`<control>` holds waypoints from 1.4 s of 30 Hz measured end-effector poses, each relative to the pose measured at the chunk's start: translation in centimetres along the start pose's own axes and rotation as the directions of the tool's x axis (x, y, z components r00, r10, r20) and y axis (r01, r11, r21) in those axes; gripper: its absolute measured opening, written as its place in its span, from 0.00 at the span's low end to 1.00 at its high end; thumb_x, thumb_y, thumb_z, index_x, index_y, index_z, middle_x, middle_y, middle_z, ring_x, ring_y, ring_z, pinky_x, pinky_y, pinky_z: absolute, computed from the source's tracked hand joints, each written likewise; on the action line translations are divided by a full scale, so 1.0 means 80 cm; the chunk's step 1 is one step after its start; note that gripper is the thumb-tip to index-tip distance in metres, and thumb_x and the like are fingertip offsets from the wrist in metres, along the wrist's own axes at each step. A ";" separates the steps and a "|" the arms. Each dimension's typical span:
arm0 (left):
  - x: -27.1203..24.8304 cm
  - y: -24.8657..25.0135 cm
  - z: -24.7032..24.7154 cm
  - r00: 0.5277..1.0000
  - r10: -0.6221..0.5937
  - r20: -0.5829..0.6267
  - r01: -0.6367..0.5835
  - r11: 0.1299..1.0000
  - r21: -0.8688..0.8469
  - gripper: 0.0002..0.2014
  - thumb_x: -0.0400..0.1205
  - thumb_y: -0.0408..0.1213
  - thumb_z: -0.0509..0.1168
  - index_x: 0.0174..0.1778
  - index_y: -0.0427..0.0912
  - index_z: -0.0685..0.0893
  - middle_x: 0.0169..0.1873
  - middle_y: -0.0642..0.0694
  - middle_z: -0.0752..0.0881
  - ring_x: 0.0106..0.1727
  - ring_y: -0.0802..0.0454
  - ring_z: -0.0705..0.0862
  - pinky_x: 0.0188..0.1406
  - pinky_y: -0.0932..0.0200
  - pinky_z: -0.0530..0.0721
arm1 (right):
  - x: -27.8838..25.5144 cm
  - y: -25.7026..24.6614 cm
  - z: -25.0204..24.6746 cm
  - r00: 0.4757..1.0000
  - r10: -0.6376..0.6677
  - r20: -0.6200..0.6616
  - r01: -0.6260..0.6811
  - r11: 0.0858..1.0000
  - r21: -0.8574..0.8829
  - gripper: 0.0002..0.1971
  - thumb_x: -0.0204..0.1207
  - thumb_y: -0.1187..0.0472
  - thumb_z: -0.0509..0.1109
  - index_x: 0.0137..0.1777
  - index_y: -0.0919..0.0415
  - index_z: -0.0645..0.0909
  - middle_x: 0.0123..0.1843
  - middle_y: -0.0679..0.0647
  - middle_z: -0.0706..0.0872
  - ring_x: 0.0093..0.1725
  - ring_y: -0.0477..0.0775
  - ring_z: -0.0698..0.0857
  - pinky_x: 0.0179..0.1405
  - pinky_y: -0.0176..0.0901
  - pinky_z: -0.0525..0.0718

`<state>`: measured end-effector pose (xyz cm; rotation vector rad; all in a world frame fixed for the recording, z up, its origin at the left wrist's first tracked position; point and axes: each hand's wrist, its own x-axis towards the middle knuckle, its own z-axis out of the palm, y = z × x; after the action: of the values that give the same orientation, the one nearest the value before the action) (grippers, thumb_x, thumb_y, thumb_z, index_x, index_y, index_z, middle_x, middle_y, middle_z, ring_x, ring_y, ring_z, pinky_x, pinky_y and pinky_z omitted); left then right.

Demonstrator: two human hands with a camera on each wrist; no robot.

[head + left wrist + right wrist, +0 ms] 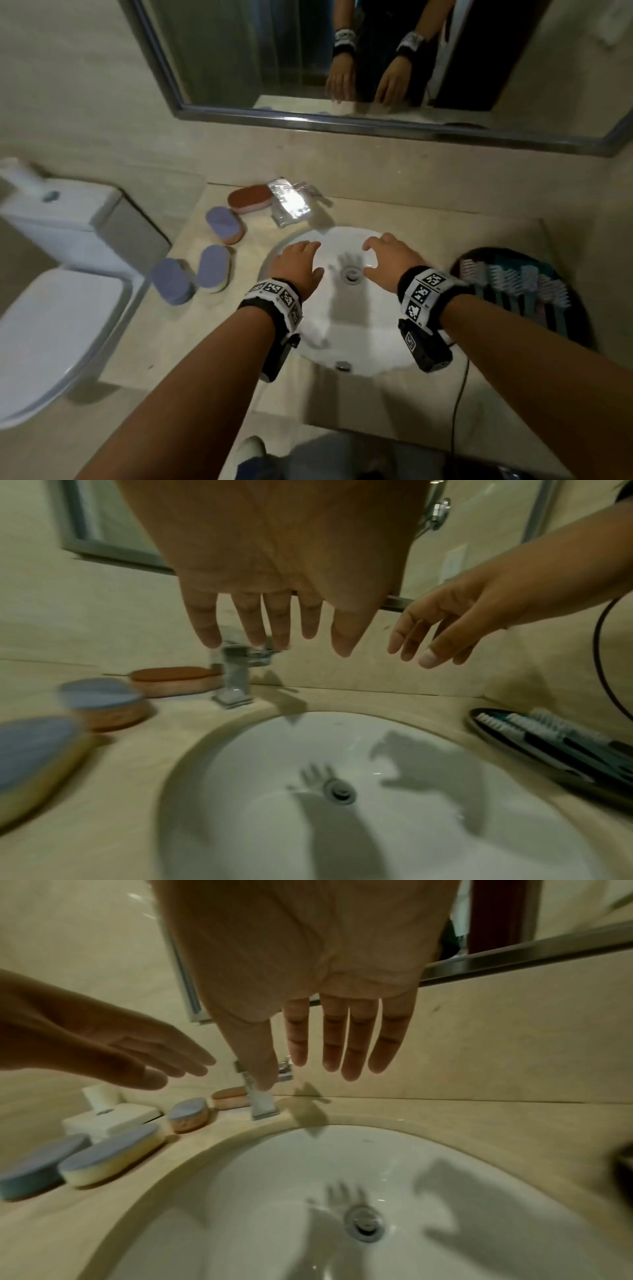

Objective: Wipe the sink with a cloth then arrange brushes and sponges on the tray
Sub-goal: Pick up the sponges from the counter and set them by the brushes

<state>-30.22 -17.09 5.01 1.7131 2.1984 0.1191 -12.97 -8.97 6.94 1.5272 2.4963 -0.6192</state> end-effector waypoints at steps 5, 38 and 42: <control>-0.042 -0.148 -0.013 0.993 -0.108 0.052 0.109 0.994 -0.015 0.28 0.83 0.46 0.59 0.80 0.47 0.62 0.78 0.45 0.67 0.77 0.41 0.68 0.72 0.41 0.71 | 0.025 -0.136 0.053 0.996 -0.049 0.081 0.050 0.999 -0.020 0.24 0.76 0.51 0.67 0.72 0.50 0.68 0.72 0.55 0.70 0.66 0.60 0.78 0.62 0.52 0.79; 0.009 -0.408 -0.017 0.964 0.003 0.264 -0.060 0.976 0.208 0.36 0.74 0.49 0.71 0.76 0.51 0.64 0.75 0.47 0.67 0.78 0.44 0.64 0.77 0.36 0.58 | 0.186 -0.360 0.193 0.971 0.119 0.208 -0.165 0.962 0.218 0.50 0.64 0.46 0.78 0.81 0.52 0.50 0.75 0.62 0.69 0.71 0.66 0.75 0.68 0.57 0.77; 0.003 -0.406 -0.027 0.976 -0.041 0.214 0.007 0.988 0.155 0.35 0.71 0.53 0.72 0.72 0.49 0.67 0.69 0.45 0.73 0.70 0.42 0.73 0.72 0.41 0.69 | 0.175 -0.351 0.186 0.983 0.086 0.161 -0.125 0.960 0.251 0.53 0.59 0.50 0.81 0.80 0.50 0.51 0.73 0.62 0.72 0.70 0.66 0.76 0.67 0.60 0.79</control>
<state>-60.97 -25.17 -2.02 1.6882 2.1116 -0.2389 -45.51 -14.97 -3.71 1.6197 2.2771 -1.0365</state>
